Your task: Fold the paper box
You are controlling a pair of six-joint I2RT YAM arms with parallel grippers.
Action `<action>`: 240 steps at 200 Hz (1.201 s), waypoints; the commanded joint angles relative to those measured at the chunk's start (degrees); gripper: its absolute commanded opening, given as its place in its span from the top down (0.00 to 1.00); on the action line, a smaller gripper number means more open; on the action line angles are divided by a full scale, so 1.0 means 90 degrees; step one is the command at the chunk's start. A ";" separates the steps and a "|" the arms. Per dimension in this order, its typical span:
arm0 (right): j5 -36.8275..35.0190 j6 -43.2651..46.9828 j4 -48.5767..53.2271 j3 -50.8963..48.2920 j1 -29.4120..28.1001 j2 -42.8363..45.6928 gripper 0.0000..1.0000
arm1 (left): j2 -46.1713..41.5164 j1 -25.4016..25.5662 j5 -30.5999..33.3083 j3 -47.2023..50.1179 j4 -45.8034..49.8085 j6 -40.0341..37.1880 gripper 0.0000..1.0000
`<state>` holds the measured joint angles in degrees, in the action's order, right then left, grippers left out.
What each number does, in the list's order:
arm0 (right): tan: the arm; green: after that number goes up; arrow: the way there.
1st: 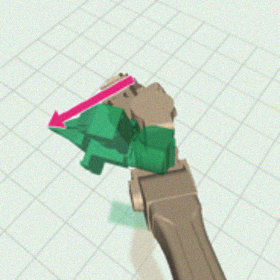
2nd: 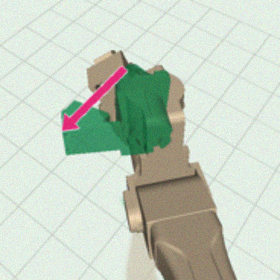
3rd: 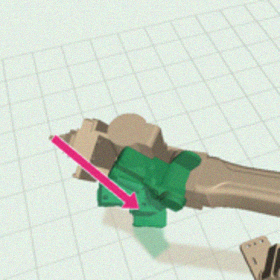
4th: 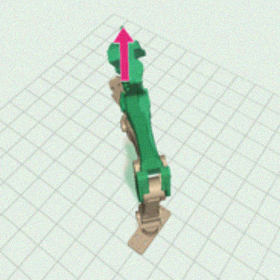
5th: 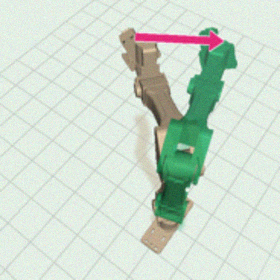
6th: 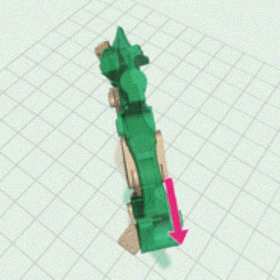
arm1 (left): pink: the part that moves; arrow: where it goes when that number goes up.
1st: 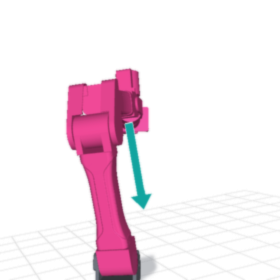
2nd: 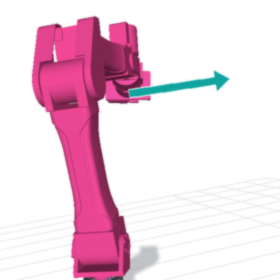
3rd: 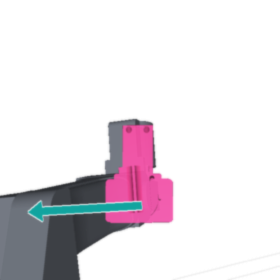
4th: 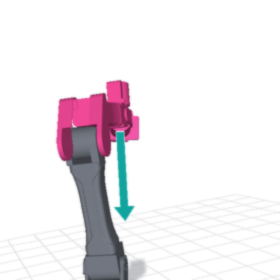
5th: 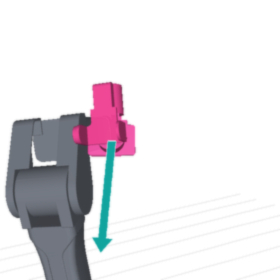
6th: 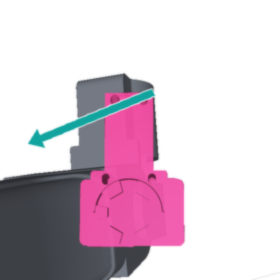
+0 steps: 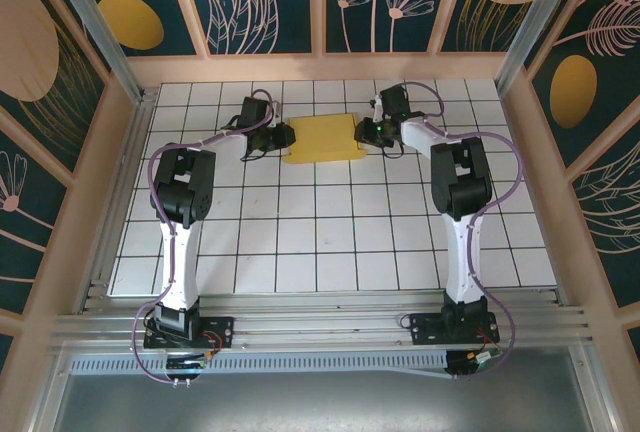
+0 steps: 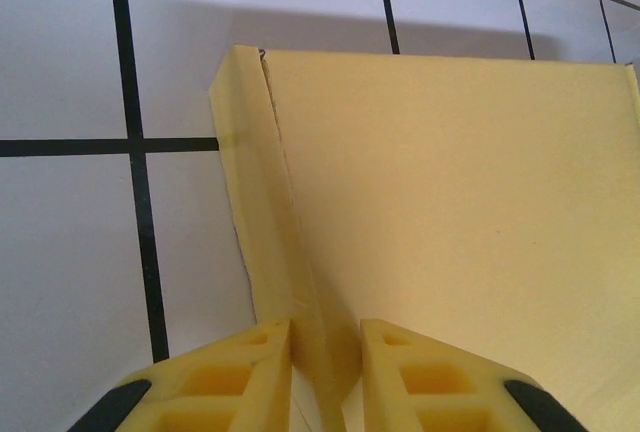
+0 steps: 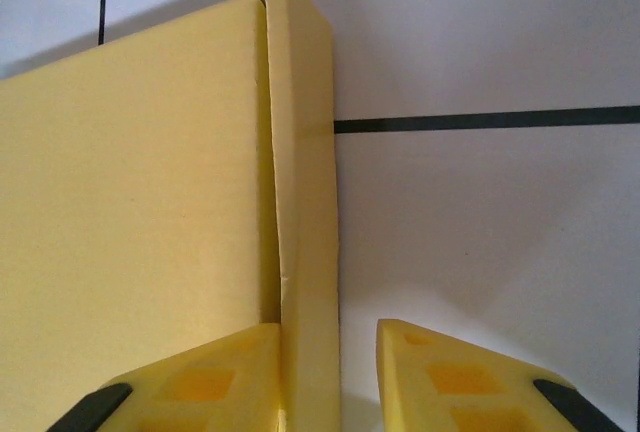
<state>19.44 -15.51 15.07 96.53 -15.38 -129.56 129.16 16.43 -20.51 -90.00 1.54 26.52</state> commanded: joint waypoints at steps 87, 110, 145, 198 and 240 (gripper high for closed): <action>0.0344 -0.0347 -0.0478 -0.0389 -0.0047 0.0472 0.59 | -0.0084 0.0019 -0.0162 0.0075 0.0210 -0.0035 0.56; 0.0440 -0.0458 -0.0390 -0.0151 -0.0035 0.0121 0.62 | -0.0096 0.0021 -0.0206 0.0017 0.0185 0.0001 0.55; 0.0528 -0.0562 -0.0454 -0.0136 -0.0042 0.0070 0.64 | -0.0056 0.0017 -0.0146 0.0026 0.0223 -0.0010 0.55; -0.0098 -0.1022 -0.0946 -0.0896 0.0277 0.0997 0.59 | -0.0161 0.0013 0.0053 0.0004 0.0406 -0.0157 0.55; 0.0483 -0.1277 -0.1416 -0.1076 0.0254 0.0926 0.58 | -0.0191 0.0021 0.0043 -0.0125 0.0472 -0.0164 0.55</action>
<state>20.95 -24.18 7.33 88.31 -13.04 -123.26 129.14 16.51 -20.53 -89.80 2.39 26.09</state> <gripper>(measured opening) 0.409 0.448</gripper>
